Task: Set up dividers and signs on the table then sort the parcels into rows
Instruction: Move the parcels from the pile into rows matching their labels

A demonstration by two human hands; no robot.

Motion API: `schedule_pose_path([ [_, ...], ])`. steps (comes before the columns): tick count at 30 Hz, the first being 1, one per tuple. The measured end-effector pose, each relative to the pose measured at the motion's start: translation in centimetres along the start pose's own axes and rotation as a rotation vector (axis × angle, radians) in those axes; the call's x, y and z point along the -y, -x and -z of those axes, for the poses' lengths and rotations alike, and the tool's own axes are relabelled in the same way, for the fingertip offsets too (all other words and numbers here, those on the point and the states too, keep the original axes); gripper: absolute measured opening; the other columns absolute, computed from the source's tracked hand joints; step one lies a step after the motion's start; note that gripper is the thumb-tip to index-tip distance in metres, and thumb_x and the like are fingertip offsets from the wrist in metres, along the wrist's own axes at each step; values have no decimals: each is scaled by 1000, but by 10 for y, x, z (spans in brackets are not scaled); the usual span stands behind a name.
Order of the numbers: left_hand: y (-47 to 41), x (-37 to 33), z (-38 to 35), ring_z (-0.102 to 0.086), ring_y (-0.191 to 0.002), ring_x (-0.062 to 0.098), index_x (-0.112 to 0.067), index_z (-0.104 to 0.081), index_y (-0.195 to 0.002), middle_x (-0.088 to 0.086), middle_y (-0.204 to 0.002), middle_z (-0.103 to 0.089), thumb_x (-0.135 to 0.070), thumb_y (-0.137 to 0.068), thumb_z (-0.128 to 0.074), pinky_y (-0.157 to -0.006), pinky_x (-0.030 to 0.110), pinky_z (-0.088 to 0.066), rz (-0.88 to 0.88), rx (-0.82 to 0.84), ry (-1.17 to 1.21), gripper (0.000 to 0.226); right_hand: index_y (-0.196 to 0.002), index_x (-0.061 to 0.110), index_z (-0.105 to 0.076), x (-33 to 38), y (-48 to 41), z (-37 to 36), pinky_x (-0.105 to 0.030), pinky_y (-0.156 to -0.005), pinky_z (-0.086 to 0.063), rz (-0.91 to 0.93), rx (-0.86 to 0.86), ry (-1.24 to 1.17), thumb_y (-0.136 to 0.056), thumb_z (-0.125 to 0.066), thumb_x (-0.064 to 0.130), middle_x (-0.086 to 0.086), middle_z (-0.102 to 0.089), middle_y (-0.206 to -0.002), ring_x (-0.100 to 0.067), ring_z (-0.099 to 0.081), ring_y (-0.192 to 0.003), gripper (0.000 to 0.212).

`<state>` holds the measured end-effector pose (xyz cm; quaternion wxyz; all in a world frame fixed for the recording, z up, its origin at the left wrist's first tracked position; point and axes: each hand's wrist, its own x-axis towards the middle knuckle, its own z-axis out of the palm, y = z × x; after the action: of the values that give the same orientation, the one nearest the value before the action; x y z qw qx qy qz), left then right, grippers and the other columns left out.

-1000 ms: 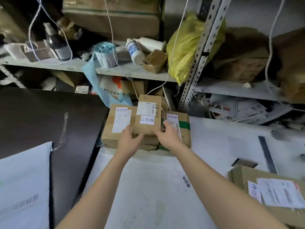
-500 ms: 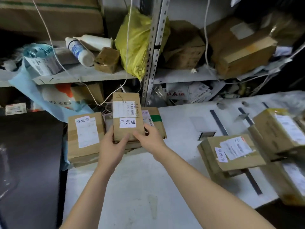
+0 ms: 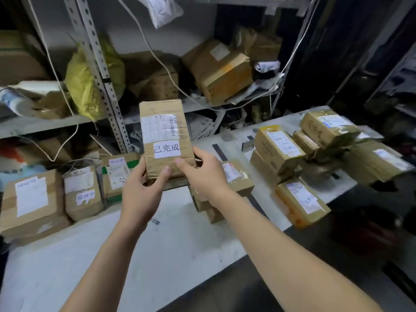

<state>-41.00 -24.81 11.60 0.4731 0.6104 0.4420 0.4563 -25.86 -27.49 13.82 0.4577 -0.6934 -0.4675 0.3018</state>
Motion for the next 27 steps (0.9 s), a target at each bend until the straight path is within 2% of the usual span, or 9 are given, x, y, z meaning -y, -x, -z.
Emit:
schedule_pose_path([
  [2,25,-18,-45,-66,-105,-8,-35,-67,-129,-24,-112,-74,-22,-95,-72,-85,11,-49,-26,5,-1,36,-117,44,-69,-13,20,52,-36,-89,-57,8,-13,4,-89,-66,46,26,-74,-96,-2,-68,-92,27],
  [7,71,-54,-140,-69,-100,-3,-33,-72,-122,-20,-107,-76,-21,-93,-75,-81,11,-53,-101,39,-35,32,-113,44,-70,-44,58,162,-39,-88,-58,38,-83,25,-86,-67,51,24,-74,-94,-1,-68,-90,28],
  [11,89,-71,-202,-73,-93,-1,-25,-78,-114,-18,-99,-78,-25,-86,-82,-88,34,-61,-88,82,-106,28,-103,42,-75,-66,72,233,-37,-85,-59,22,-179,32,-82,-72,52,24,-75,-87,1,-68,-88,23],
  [13,93,-77,-230,-73,-93,-1,-27,-79,-114,-18,-99,-78,-32,-84,-83,-88,38,-62,-88,94,-133,31,-93,44,-75,-80,74,262,-35,-84,-59,6,-210,17,-81,-74,51,25,-74,-85,1,-68,-89,14],
  [15,96,-83,-259,-72,-94,-3,-30,-78,-115,-21,-99,-78,-34,-83,-84,-88,33,-61,-106,110,-143,33,-96,42,-75,-93,71,288,-35,-85,-60,3,-227,-2,-79,-74,53,26,-74,-88,1,-68,-91,20],
  [18,92,-89,-301,-71,-95,-7,-30,-76,-120,-23,-98,-77,-33,-83,-84,-85,21,-60,-118,157,-109,38,-115,39,-74,-114,62,323,-37,-86,-61,-5,-249,-10,-78,-71,57,25,-75,-97,0,-69,-96,41],
  [21,78,-90,-343,-71,-97,-5,-33,-75,-121,-22,-101,-77,-35,-82,-84,-87,28,-60,-118,198,-65,40,-112,40,-75,-130,48,358,-37,-87,-61,-10,-269,-3,-79,-70,58,26,-75,-98,-1,-70,-98,37],
  [23,65,-90,-371,-71,-98,-5,-34,-74,-122,-23,-102,-77,-36,-82,-85,-88,29,-60,-116,209,-32,41,-108,39,-76,-136,36,383,-33,-88,-60,-27,-279,0,-85,-74,50,26,-75,-98,2,-69,-97,25],
  [27,37,-95,-425,-70,-97,-7,-35,-74,-122,-23,-103,-76,-37,-83,-84,-86,24,-59,-116,235,1,40,-116,37,-75,-149,1,428,-34,-91,-59,-53,-294,14,-86,-74,48,25,-75,-102,2,-68,-102,32],
])
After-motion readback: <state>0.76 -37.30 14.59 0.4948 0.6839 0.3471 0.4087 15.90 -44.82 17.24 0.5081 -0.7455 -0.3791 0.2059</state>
